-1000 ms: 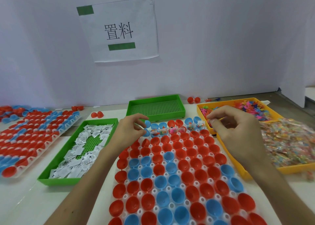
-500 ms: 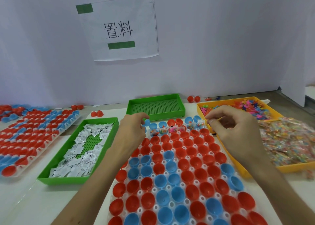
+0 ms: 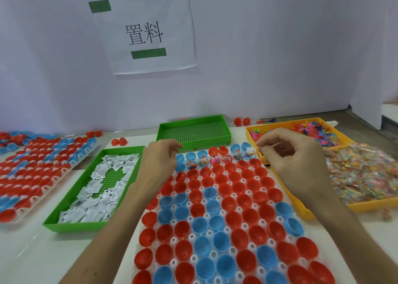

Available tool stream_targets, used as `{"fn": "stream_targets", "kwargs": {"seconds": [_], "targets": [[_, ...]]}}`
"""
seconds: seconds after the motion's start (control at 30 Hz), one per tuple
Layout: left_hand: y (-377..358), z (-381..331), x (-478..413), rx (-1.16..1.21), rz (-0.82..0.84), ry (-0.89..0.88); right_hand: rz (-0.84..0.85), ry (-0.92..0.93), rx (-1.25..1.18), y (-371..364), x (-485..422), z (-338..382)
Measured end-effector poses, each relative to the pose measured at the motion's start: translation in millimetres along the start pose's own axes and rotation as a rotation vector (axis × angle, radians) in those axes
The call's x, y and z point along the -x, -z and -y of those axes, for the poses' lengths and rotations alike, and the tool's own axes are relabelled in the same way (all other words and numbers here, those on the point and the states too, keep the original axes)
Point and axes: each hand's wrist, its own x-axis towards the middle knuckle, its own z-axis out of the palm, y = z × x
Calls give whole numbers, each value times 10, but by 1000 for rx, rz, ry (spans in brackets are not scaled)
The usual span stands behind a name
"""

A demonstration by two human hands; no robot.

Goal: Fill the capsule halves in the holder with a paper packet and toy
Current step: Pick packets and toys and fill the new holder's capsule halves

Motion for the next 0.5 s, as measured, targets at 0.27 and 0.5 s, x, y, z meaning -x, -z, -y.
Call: {"fn": "stream_targets", "kwargs": {"seconds": [0.27,0.5], "targets": [[132,145,7,-170,128,-60,-120,-65,76,305,-155,-171],[674,834,234,-330,202,357,264,-562,492,817,-241,-975]]}}
